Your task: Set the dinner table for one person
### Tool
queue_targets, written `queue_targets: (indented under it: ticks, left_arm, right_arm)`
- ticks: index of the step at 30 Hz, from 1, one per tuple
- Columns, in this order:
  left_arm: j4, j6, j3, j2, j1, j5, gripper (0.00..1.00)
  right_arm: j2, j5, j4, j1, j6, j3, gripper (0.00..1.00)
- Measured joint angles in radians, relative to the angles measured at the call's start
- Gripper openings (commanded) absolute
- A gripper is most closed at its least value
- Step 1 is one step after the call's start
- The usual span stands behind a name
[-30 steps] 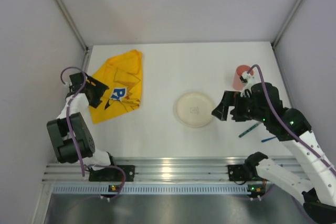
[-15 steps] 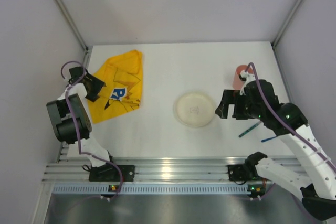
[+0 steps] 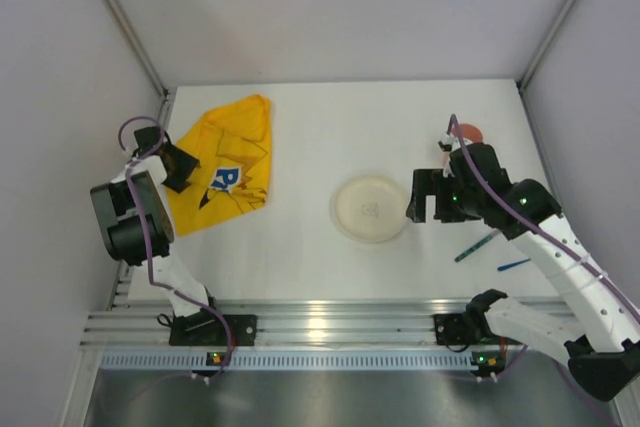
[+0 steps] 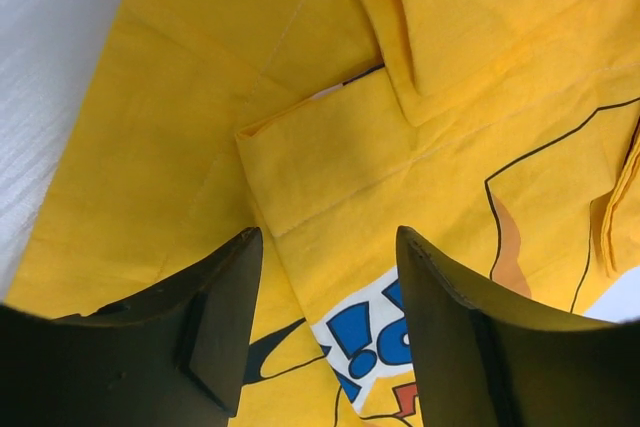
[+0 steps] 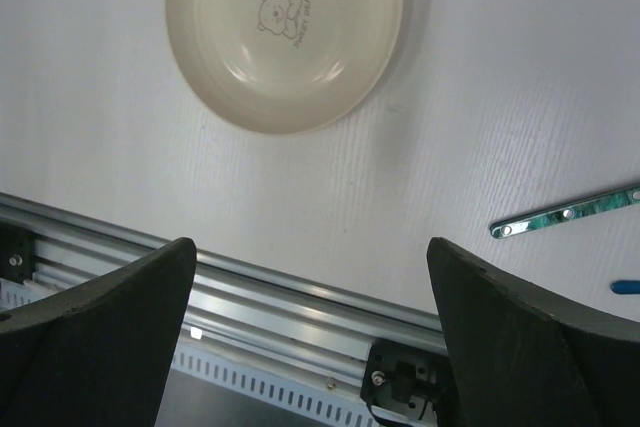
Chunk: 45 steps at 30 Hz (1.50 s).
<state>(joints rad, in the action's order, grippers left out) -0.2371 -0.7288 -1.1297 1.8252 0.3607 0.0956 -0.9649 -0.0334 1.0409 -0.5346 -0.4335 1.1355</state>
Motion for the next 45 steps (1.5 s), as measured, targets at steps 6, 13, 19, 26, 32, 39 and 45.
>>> queue_targets:
  ticks: [6, 13, 19, 26, 32, 39, 45]
  left_arm:
    - [0.005, 0.009, -0.027, 0.022, 0.0, -0.014, 0.52]
    - [0.007, 0.003, -0.088, 0.083, 0.0, -0.011, 0.33]
    - [0.016, -0.006, -0.11, 0.117, -0.001, 0.005, 0.07]
    - [0.027, -0.002, -0.113, 0.117, -0.005, 0.044, 0.25]
    - [0.027, 0.008, -0.106, 0.114, -0.008, 0.04, 0.41]
    - [0.01, 0.038, -0.063, 0.045, -0.009, -0.013, 0.43]
    - [-0.002, 0.062, -0.056, 0.034, -0.009, -0.032, 0.43]
  right_arm:
    - [-0.031, 0.0, -0.004, 0.0, 0.013, 0.013, 1.0]
    - [-0.06, 0.0, -0.004, 0.001, 0.024, 0.019, 1.0]
    - [-0.074, 0.0, -0.004, 0.006, 0.032, 0.019, 1.0]
    - [-0.077, 0.001, -0.005, 0.01, 0.04, 0.019, 1.0]
    - [-0.077, 0.005, -0.005, 0.014, 0.043, 0.019, 1.0]
    - [-0.077, 0.01, -0.006, 0.017, 0.049, 0.019, 1.0]
    - [-0.077, 0.017, -0.006, 0.02, 0.049, 0.019, 1.0]
